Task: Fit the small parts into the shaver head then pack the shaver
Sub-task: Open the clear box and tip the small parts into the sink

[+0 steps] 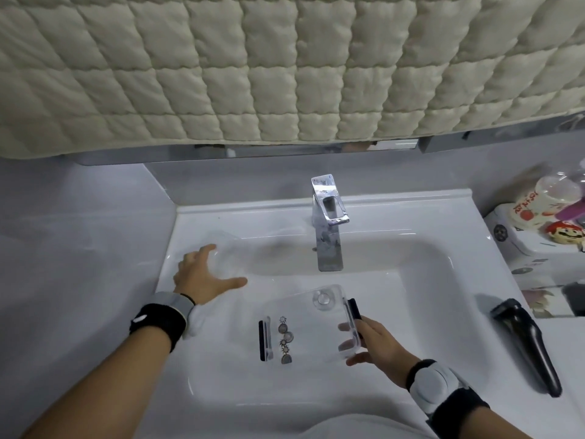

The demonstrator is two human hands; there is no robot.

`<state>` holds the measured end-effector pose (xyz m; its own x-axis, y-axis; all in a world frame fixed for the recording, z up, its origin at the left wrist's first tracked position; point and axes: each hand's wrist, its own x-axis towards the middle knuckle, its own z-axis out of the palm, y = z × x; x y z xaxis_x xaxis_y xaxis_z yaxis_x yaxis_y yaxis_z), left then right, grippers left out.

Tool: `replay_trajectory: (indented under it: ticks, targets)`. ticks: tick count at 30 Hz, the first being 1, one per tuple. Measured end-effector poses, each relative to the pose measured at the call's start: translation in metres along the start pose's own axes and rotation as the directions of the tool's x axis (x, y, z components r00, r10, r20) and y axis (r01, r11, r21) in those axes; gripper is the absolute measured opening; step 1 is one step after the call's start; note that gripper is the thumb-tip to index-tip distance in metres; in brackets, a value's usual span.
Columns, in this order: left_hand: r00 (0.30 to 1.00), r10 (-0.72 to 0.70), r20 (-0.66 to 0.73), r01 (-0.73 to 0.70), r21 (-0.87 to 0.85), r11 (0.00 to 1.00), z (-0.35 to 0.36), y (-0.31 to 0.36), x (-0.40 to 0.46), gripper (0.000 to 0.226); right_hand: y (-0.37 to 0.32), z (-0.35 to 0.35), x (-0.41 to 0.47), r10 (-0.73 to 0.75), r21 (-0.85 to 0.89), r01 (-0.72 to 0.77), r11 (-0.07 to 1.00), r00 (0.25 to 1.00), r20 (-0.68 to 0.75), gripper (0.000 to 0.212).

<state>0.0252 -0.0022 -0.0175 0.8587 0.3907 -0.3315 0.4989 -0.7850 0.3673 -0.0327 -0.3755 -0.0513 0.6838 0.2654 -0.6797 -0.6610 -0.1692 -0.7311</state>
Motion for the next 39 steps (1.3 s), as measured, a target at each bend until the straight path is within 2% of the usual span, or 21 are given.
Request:
replay_trajectory:
  ticks: [4, 9, 13, 16, 18, 19, 21, 22, 23, 24, 25, 26, 28, 30, 32, 35, 39]
  targets:
    - [0.988, -0.153, -0.033, 0.154, 0.028, 0.988, -0.007, -0.012, 0.041, 0.121, -0.007, 0.003, -0.003, 0.034, 0.059, -0.033, 0.998, 0.999, -0.03, 0.036]
    - [0.971, -0.234, -0.041, 0.234, 0.006, 0.972, -0.01, -0.018, 0.075, 0.128, -0.011, 0.005, -0.002, 0.049, 0.095, -0.043, 0.995, 0.996, -0.069, 0.041]
    - [0.969, -0.241, -0.054, 0.243, 0.039, 0.969, -0.005, -0.02, 0.086, 0.127, -0.006, 0.003, -0.003, 0.072, 0.116, -0.062, 0.991, 0.993, -0.089, 0.041]
    - [0.973, -0.221, -0.059, 0.226, 0.093, 0.97, -0.003, -0.018, 0.081, 0.117, -0.003, 0.001, -0.004, 0.078, 0.133, -0.065, 0.989, 0.993, -0.09, 0.04]
    - [0.976, -0.153, -0.157, 0.174, 0.129, 0.976, 0.0, -0.007, 0.07, 0.104, -0.001, 0.0, -0.005, 0.071, 0.147, -0.056, 0.987, 0.993, -0.094, 0.04]
    - [0.972, -0.071, -0.223, 0.105, 0.142, 0.984, 0.001, 0.002, 0.06, 0.094, 0.0, 0.0, -0.006, 0.067, 0.155, -0.052, 0.987, 0.993, -0.094, 0.04]
    - [0.934, 0.176, -0.309, -0.126, 0.175, 0.976, 0.003, 0.024, 0.033, 0.067, 0.002, -0.001, -0.007, 0.061, 0.161, -0.046, 0.986, 0.994, -0.094, 0.04]
    - [0.907, 0.3, -0.295, -0.261, 0.166, 0.951, 0.003, 0.036, 0.015, 0.049, 0.004, -0.002, -0.009, 0.061, 0.157, -0.046, 0.986, 0.994, -0.093, 0.041]
    - [0.889, 0.401, -0.222, -0.389, 0.098, 0.916, 0.004, 0.047, -0.005, 0.031, 0.006, -0.004, -0.011, 0.06, 0.151, -0.045, 0.988, 0.994, -0.091, 0.041]
    - [0.876, 0.475, -0.081, -0.478, -0.018, 0.878, 0.005, 0.057, -0.026, 0.019, 0.008, -0.005, -0.014, 0.058, 0.141, -0.045, 0.989, 0.994, -0.09, 0.041]
    - [0.838, 0.536, 0.102, -0.524, -0.122, 0.843, 0.005, 0.065, -0.044, 0.016, 0.009, -0.005, -0.014, 0.056, 0.133, -0.044, 0.99, 0.994, -0.093, 0.041]
    - [0.764, 0.585, 0.272, -0.553, -0.19, 0.811, 0.007, 0.073, -0.063, 0.018, 0.01, -0.007, -0.016, 0.056, 0.117, -0.045, 0.992, 0.994, -0.093, 0.04]
    - [0.599, 0.616, 0.512, -0.633, -0.169, 0.755, 0.021, 0.083, -0.089, 0.021, 0.012, -0.009, -0.019, 0.048, 0.078, -0.041, 0.996, 0.996, -0.081, 0.037]
    - [0.523, 0.613, 0.592, -0.732, -0.057, 0.679, 0.041, 0.089, -0.104, 0.027, 0.011, -0.01, -0.021, 0.036, 0.058, -0.031, 0.998, 0.997, -0.072, 0.036]
    - [0.531, 0.584, 0.614, -0.787, 0.101, 0.609, 0.059, 0.092, -0.11, 0.033, 0.01, -0.01, -0.023, 0.025, 0.059, -0.021, 0.998, 0.998, -0.063, 0.036]
    - [0.59, 0.519, 0.619, -0.802, 0.369, 0.47, 0.077, 0.095, -0.114, 0.041, 0.007, -0.013, -0.026, 0.001, 0.054, 0.002, 0.999, 0.999, -0.05, 0.037]
    - [0.648, 0.488, 0.585, -0.761, 0.488, 0.427, 0.087, 0.1, -0.119, 0.031, 0.002, -0.017, -0.029, -0.025, 0.042, 0.027, 0.999, 0.999, -0.039, 0.038]
